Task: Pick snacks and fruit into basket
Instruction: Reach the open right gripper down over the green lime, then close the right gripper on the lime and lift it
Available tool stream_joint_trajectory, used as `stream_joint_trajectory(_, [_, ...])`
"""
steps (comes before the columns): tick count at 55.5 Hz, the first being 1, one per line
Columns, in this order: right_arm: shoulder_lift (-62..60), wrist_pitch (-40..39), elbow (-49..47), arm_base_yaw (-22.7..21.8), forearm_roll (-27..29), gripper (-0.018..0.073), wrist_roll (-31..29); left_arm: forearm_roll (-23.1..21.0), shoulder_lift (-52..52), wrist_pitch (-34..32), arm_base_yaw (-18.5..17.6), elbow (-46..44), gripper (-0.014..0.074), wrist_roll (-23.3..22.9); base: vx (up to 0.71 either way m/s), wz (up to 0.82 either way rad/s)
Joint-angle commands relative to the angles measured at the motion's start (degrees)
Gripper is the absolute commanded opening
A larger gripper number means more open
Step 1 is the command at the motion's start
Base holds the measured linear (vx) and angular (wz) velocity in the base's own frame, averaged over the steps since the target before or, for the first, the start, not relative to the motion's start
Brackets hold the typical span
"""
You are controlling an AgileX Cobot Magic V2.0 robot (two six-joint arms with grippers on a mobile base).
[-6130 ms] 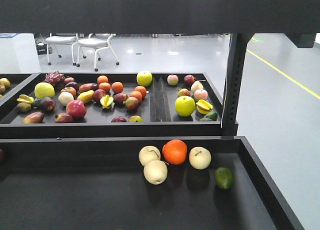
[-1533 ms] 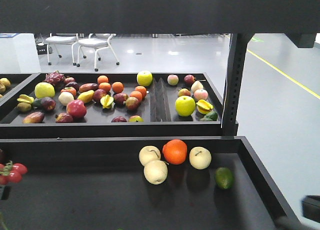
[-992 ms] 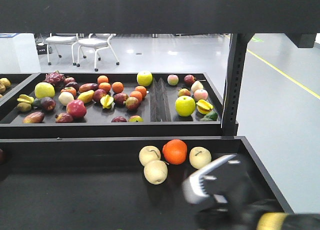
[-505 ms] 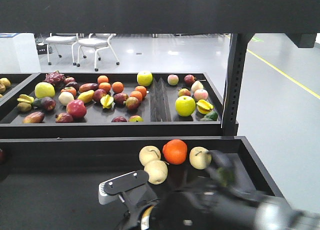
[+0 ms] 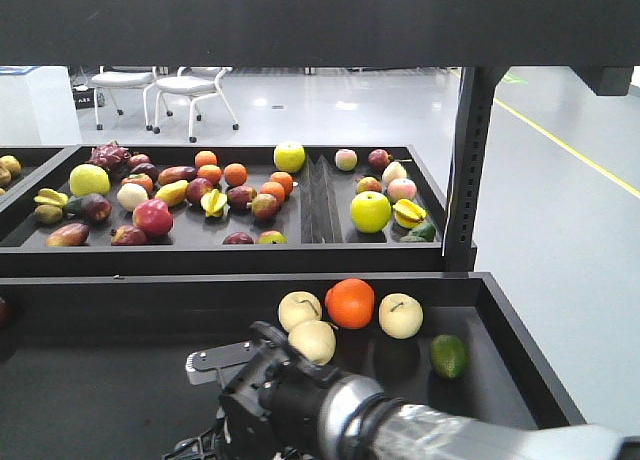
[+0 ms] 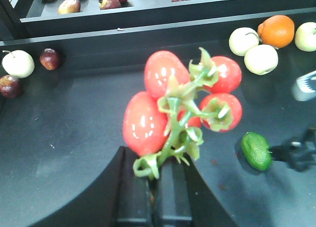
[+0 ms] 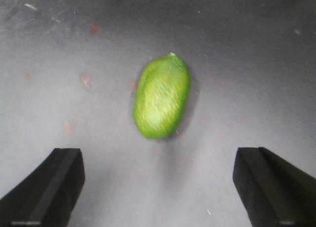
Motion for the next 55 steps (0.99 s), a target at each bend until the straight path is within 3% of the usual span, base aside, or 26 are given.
stream_joint_trajectory(1, [-0.8,-0.2,-4.7,-0.8,-1.6,0.0653,0.0,-0.7,-0.2,-4.0,0.1,-1.4,-0.0005,-0.1,0.0,0.0])
stream_joint_trajectory(28, [8.4,-0.8,-10.3,-1.4,-1.0,0.0641,1.6,-0.7,-0.2,-4.0,0.1,-1.4,-0.0005,-0.1,0.0,0.0])
stream_joint_trajectory(55, [10.7,-9.3,-10.2,-2.5,2.2,0.0627,1.7,-0.7,-0.2,-3.9,0.1,-1.4,-0.0005,-0.1,0.0,0.0])
